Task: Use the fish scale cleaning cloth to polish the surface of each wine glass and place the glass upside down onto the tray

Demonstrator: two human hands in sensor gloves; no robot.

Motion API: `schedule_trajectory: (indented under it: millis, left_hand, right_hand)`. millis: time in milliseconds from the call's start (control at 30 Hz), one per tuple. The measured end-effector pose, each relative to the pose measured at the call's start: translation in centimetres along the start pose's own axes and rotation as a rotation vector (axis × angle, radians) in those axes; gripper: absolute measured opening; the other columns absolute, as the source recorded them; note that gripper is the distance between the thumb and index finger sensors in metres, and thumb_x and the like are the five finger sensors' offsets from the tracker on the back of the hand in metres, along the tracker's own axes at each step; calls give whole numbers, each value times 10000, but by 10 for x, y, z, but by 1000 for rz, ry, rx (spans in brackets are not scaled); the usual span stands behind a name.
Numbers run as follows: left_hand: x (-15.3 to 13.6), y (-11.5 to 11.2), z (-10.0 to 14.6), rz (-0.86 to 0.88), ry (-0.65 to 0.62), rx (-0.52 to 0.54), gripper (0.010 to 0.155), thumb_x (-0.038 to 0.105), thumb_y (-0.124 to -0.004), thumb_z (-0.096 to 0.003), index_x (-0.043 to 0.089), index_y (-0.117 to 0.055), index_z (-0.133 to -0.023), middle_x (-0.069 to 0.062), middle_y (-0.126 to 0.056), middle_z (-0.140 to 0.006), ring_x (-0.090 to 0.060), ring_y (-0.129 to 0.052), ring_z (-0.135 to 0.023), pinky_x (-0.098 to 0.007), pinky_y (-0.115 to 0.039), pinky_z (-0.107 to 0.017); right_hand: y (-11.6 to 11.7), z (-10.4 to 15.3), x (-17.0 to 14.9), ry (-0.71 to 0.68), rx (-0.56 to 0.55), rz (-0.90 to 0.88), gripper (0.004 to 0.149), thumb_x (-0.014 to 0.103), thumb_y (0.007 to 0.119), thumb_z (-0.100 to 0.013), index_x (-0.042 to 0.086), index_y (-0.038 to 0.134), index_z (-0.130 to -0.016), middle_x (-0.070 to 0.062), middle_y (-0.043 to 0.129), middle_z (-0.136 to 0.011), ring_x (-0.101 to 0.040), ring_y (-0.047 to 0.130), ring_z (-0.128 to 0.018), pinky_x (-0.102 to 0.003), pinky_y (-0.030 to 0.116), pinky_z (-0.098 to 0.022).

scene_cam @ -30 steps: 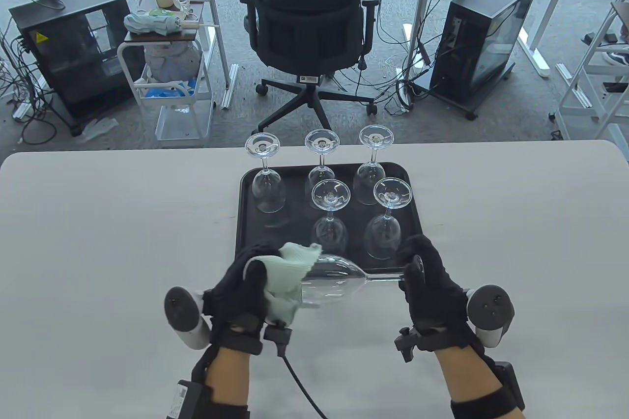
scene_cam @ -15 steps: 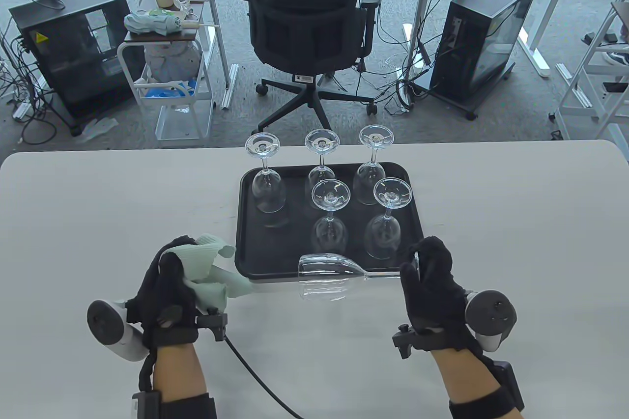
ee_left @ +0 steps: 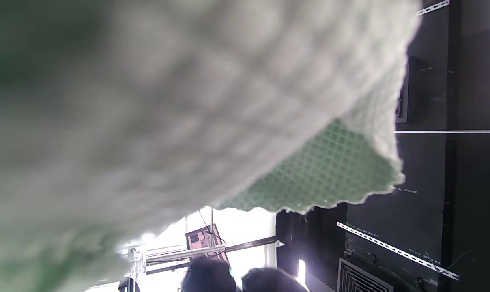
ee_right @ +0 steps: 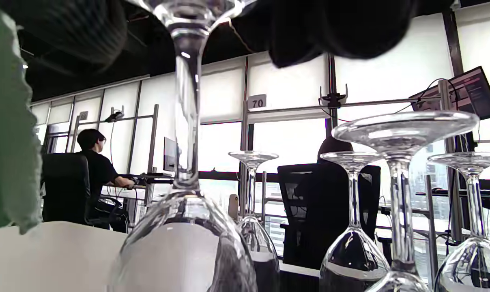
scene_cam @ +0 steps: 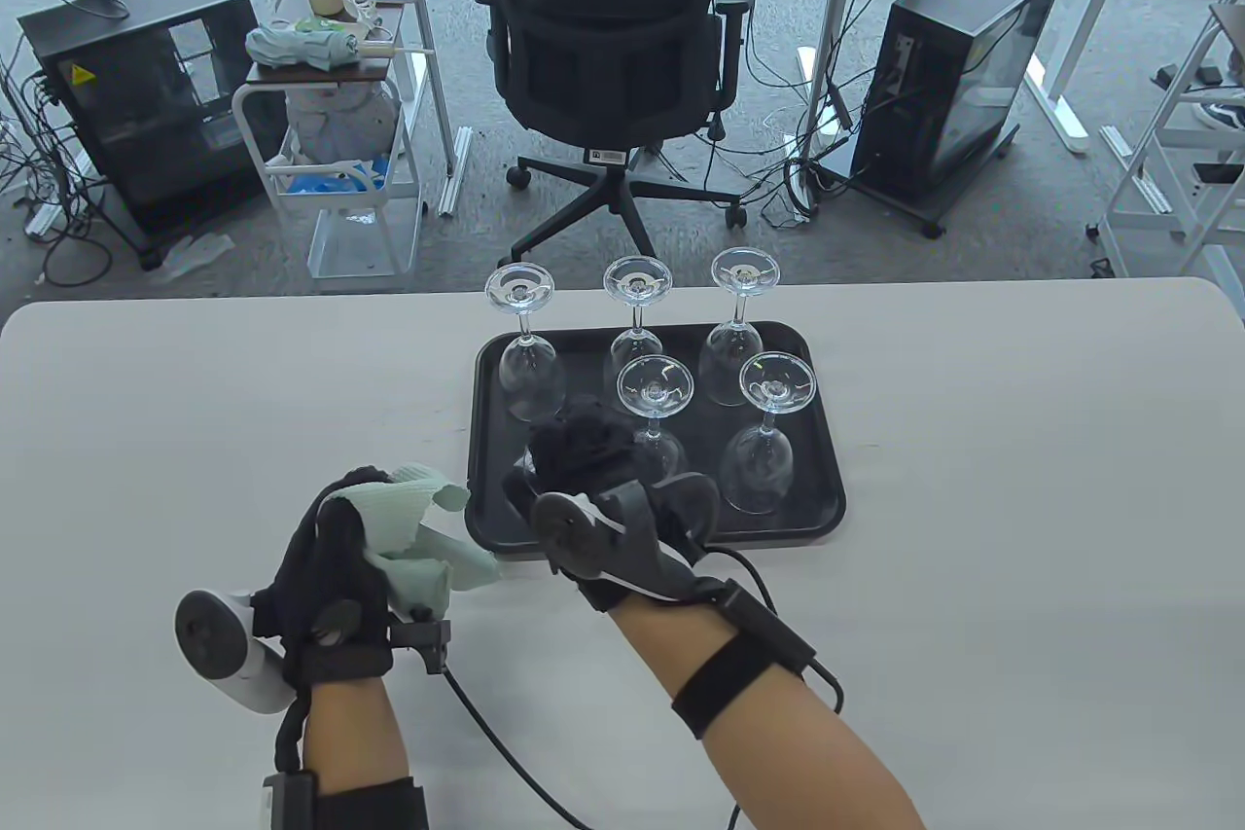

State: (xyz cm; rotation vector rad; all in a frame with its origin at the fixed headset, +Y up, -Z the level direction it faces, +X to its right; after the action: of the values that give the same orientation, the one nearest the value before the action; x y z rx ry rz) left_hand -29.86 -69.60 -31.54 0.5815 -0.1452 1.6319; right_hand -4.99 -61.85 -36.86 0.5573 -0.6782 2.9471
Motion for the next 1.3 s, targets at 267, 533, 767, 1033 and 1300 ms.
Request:
schedule_trajectory:
  millis: [267,533,767,1033,1300]
  left_hand:
    - [0,-2,1,18,-1,-2,486,502,-675,-587,149,-847,-874,-112,-831,-945,-362,-865,-823,-570,-818,-580]
    - [2,-2,1,55,-4,-5,490,510,-668,-591,156,-839,-884,-106,-824,-952,-358,-858,-831,-568,-814,-585]
    - [1,0,1,53,10,-1,491,512,-664,-593,163,-829,-898,-97,-808,-973,-363,-840,-852,-571,-801,-598]
    - [-6,-1,1,-60,48,18,500,509,-657,-596,174,-790,-943,-85,-751,-1036,-377,-774,-920,-596,-740,-655]
    - [-5,-12,-41,-420,119,21,523,507,-658,-585,205,-709,-1009,-55,-639,-1121,-382,-604,-1035,-647,-582,-750]
  right_hand:
    - [30,-30,11,99,109,68,704,684,762,-520,242,456,-975,-196,576,-1008,-349,813,-673,-397,826,-396]
    - [40,-36,16,122,187,55,774,733,707,-510,277,462,-1085,-172,361,-1159,-491,541,-977,-557,720,-603]
    - [-32,2,5,-5,57,-149,770,713,684,-509,300,415,-1100,-134,335,-1167,-452,488,-1010,-564,683,-640]
    - [-51,111,-198,171,-48,-311,650,627,672,-539,307,561,-1093,-102,449,-1186,-440,411,-1064,-651,551,-694]
    - [18,154,-267,277,42,-484,660,624,697,-534,278,589,-1086,-134,426,-1181,-450,300,-1068,-710,401,-695]
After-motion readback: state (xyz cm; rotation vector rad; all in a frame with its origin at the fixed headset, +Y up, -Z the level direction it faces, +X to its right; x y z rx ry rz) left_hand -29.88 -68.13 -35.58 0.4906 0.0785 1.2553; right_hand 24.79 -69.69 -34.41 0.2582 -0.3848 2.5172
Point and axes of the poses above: the tracker on the back of each hand, its own x axis roughly to the thumb side, its own z axis roughly from the fingertips to the wrist, y = z × x, the point moved 1 cm from there along -z, roughly from the wrist to the fingertips
